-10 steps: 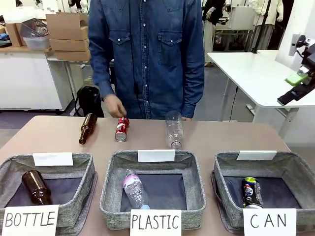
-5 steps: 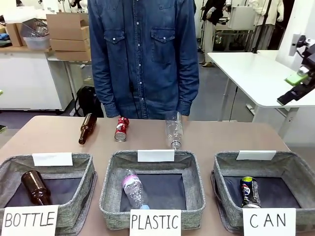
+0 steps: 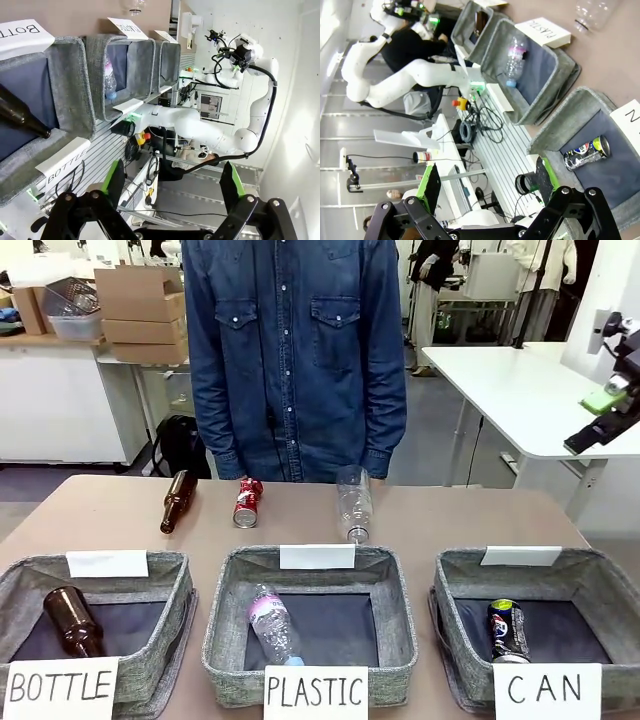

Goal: Sort the can waste into the basket.
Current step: Pick up the can waste from the table and place it in the right Fabric basket.

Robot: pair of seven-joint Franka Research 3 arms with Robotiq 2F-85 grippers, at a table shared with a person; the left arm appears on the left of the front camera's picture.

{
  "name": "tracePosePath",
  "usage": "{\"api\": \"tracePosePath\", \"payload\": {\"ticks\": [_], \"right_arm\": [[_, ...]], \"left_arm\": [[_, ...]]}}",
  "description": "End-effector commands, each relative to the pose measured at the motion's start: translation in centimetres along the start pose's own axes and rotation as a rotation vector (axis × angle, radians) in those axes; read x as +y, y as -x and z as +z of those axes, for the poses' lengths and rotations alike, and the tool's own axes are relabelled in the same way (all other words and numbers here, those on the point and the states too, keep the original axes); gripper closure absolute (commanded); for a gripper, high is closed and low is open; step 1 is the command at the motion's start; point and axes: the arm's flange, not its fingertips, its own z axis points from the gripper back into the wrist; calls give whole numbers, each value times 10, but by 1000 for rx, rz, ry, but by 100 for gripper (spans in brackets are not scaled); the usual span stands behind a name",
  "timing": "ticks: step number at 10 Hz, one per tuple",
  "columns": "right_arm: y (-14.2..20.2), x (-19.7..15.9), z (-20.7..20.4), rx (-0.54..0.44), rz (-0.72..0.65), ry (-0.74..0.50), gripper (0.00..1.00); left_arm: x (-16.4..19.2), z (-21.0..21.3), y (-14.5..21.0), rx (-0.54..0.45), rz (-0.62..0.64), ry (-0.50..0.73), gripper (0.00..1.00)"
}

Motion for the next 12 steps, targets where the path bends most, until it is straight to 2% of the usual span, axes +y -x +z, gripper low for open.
{"api": "tracePosePath", "payload": {"ticks": [1,2,3,5,7,9,10,11,12], "right_arm": [[1,-1,1,-5,19,13,0],[1,-1,1,-5,19,13,0],[1,-1,1,-5,19,13,0],[1,-1,1,-5,19,13,0],[1,-1,1,-5,19,13,0],[1,-1,1,-5,19,13,0],[1,-1,1,-5,19,13,0],[1,-1,1,-5,19,13,0],[1,-1,1,-5,19,13,0]], "left_arm": [[-2,1,3,13,10,1,0],[0,0,0,0,0,0,0],[-6,-16,-13,-35,-36,-101,0],[-12,-66,-52,26,-77,-329,0],[-12,-112,-84,57,-77,-464,0],[-4,-133,-105,58,-49,-479,0],[-8,-117,-103,107,-28,-417,0],[-18,-86,-92,81,-32,-346,0],[-29,-35,-66,66,-47,-274,0]]}}
